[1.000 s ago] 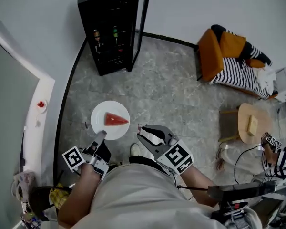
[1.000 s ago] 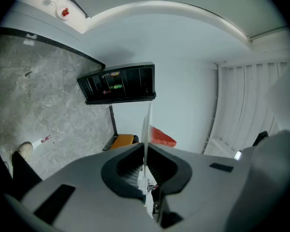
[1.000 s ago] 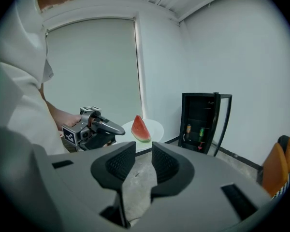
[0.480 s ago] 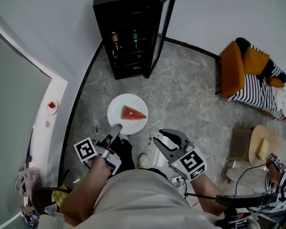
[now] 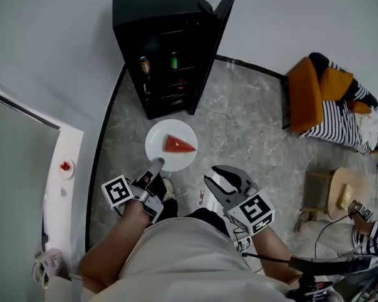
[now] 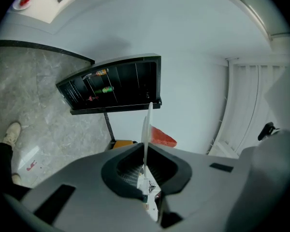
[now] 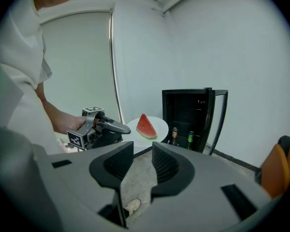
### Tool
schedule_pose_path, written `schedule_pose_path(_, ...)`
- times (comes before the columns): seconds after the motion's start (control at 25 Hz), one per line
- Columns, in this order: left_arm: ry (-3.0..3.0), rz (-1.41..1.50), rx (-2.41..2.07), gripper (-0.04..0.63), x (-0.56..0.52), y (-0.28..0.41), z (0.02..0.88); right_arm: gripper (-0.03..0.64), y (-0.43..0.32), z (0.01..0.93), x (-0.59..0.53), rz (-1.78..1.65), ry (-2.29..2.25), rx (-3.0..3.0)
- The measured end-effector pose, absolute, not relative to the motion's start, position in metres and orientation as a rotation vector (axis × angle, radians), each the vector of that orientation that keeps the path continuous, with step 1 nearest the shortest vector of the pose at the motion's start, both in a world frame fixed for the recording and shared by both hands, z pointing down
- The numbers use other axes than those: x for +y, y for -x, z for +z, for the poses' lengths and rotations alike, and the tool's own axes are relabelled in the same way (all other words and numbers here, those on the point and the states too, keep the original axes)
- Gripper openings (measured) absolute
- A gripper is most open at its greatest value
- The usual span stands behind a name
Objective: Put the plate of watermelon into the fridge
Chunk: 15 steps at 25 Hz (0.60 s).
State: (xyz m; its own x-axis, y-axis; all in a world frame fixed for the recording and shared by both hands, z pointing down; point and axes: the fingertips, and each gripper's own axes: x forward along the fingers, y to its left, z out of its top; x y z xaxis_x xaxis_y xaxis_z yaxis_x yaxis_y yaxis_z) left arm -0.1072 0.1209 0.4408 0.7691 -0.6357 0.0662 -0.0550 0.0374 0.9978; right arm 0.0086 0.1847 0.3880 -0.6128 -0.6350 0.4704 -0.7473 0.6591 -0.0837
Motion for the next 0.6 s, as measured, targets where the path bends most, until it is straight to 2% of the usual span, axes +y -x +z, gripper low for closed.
schedule_pose_path(0.24,-1.494,-0.461,-0.567,0.023,0.045,0.109,0.453,0.129,0.008,0.396,0.127,0.403,-1.089,-2.443)
schedule_pose_path(0.6,-1.49,-0.527,-0.629,0.023,-0.062,0.091,0.472,0.129,-0.004,0.408,0.059,0.419,-1.033,-2.46)
